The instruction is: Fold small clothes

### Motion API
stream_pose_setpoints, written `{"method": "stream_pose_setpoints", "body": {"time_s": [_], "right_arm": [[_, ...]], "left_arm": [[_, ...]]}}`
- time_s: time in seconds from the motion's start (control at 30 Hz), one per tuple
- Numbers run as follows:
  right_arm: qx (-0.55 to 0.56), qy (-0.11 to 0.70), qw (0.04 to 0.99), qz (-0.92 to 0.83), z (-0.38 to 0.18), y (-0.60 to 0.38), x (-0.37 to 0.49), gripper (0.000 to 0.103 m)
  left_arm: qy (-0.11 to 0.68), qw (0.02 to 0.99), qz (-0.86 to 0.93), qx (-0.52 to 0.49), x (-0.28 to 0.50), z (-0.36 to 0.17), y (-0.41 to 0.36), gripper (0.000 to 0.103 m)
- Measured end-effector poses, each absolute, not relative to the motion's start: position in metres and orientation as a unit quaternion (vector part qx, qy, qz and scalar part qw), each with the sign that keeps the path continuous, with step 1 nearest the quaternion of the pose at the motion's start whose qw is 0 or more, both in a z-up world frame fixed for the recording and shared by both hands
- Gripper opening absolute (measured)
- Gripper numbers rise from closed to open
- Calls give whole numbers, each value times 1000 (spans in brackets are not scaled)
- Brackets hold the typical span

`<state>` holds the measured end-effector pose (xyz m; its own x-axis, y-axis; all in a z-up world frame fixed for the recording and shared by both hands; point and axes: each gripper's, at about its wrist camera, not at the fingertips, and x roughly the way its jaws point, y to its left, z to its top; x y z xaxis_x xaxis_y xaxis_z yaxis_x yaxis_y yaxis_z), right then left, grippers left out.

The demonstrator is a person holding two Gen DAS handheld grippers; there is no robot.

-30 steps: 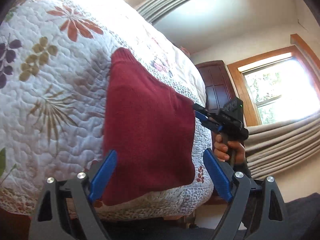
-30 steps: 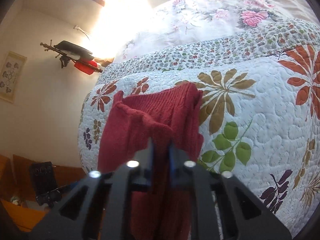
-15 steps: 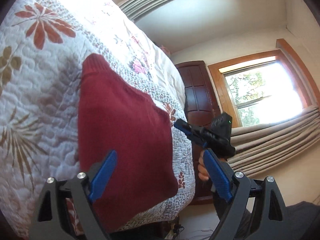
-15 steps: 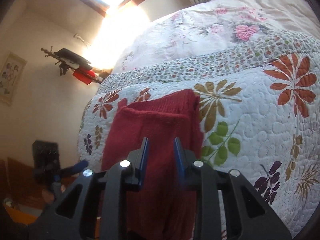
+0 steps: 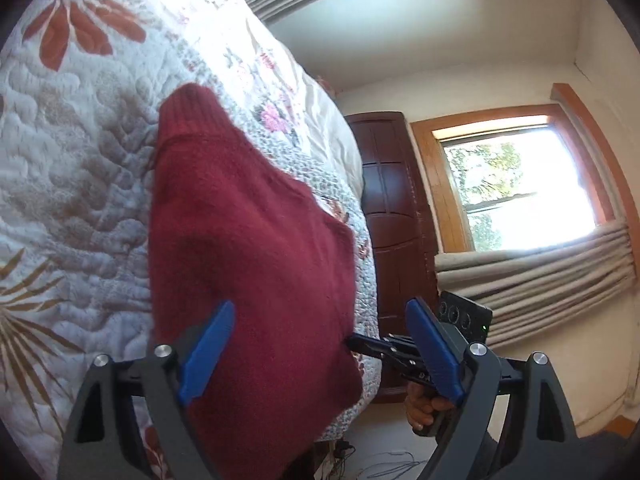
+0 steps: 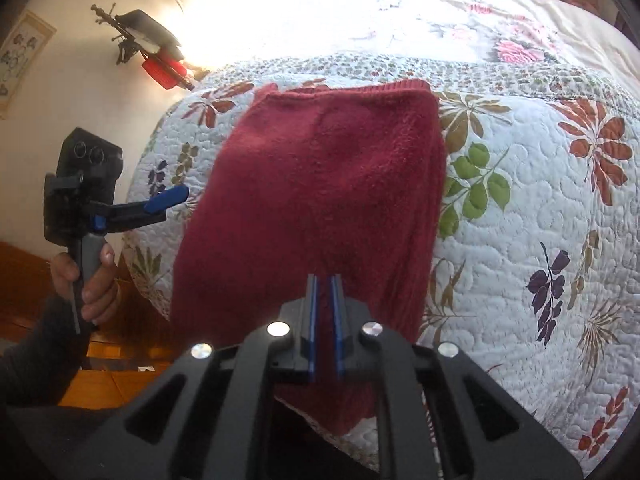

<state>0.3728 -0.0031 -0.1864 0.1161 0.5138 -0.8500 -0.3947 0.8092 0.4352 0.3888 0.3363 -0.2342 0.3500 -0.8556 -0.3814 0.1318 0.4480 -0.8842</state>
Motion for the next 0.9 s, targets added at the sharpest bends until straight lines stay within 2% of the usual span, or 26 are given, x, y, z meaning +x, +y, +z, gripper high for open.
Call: {"method": "stream_pose_setpoints", "body": {"time_s": [0.1, 0.17, 0.27, 0.37, 0.5, 0.57, 0.73, 0.83, 0.9], "right_arm": [[58, 603, 734, 307, -193, 3, 361, 10], [15, 620, 738, 267, -214, 7, 358, 0], [31, 634, 737, 232, -235, -5, 364, 0], [52, 635, 739, 219, -233, -13, 366, 0], [95, 623, 747, 212, -219, -24, 357, 0], [103, 611, 755, 214, -204, -27, 345, 9], [104, 621, 736, 247, -209, -25, 322, 10], [91, 641, 727, 227, -236, -32, 323, 0], [100, 643, 726, 221, -245, -41, 325, 0]], "left_arm": [[470, 693, -367, -405, 365, -243, 334, 88], [496, 679, -361, -403, 362, -270, 327, 86], [498, 653, -370, -435, 368, -295, 320, 85], [507, 662, -378, -401, 367, -292, 309, 85], [494, 665, -396, -396, 358, -262, 321, 86], [489, 666, -405, -391, 343, -253, 328, 86], [529, 648, -391, -384, 316, -279, 318, 86], [541, 654, -366, -383, 313, -304, 307, 85], [541, 660, -352, -385, 313, -308, 299, 86]]}}
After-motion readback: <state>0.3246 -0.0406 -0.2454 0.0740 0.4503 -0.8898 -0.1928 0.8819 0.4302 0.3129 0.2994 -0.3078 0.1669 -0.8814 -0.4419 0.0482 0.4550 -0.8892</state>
